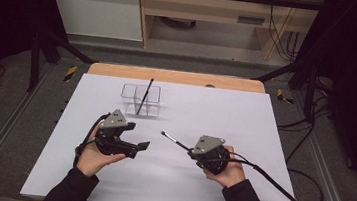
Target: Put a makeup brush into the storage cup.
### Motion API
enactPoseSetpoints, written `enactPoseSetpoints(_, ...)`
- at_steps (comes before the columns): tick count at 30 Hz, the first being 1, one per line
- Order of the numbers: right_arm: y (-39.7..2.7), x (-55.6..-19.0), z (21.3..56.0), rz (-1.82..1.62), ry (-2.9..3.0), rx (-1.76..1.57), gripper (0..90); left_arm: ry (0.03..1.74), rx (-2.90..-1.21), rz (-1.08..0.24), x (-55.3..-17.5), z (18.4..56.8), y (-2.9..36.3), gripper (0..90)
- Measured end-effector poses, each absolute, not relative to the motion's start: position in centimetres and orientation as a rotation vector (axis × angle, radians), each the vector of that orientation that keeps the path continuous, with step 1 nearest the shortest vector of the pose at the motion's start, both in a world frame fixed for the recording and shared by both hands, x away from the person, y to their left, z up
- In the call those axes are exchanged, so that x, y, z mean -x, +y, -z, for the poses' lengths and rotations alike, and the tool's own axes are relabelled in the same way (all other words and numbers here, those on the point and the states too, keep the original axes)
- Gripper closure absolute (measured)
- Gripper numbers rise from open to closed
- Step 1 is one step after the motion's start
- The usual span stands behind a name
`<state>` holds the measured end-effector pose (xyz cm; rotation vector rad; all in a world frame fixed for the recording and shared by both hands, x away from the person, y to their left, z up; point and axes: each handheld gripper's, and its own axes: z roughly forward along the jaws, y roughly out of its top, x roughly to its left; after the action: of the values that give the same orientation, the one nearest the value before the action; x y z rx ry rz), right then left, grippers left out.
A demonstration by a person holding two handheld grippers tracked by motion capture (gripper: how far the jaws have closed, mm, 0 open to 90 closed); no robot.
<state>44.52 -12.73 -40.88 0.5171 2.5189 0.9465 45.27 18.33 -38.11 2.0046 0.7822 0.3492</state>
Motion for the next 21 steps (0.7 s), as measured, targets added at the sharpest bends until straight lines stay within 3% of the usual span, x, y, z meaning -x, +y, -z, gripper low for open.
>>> enactPoseSetpoints(21, -14.5, -44.0, 42.3, -1.249, 2.399, -0.704, 83.7, 0.832, -1.869, -0.349, -44.4, 39.7, 17.6, 14.8)
